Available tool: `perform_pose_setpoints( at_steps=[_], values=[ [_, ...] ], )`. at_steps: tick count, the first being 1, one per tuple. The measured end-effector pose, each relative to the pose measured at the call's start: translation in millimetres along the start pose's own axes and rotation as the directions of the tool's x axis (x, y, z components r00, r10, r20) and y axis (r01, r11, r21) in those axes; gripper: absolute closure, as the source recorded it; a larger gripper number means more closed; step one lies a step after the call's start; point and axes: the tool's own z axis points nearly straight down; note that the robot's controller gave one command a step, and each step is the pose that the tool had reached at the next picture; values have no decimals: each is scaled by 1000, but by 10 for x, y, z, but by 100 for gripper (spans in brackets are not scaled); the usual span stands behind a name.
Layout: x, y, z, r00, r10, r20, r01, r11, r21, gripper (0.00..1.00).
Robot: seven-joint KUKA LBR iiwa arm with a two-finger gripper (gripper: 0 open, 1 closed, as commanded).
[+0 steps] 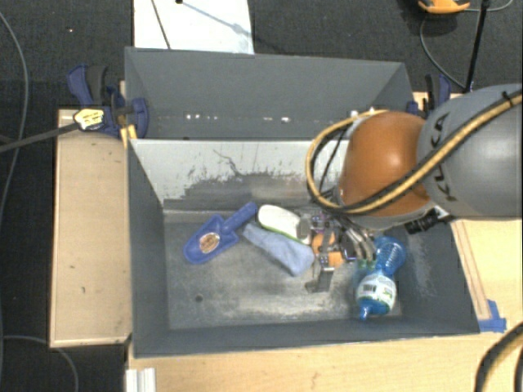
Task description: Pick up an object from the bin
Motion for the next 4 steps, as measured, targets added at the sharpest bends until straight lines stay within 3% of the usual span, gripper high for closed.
perform_pose_setpoints(
  at_steps=[1,2,3,4],
  values=[
    [-19,-2,-40,1000,1,8,-1,1000,0,0],
    [-321,-133,632,999,-37,2,37,999,0,100],
    [-312,-133,634,999,-35,-1,35,999,0,0],
    [-312,-133,635,999,-35,-2,35,999,0,0]
  ],
)
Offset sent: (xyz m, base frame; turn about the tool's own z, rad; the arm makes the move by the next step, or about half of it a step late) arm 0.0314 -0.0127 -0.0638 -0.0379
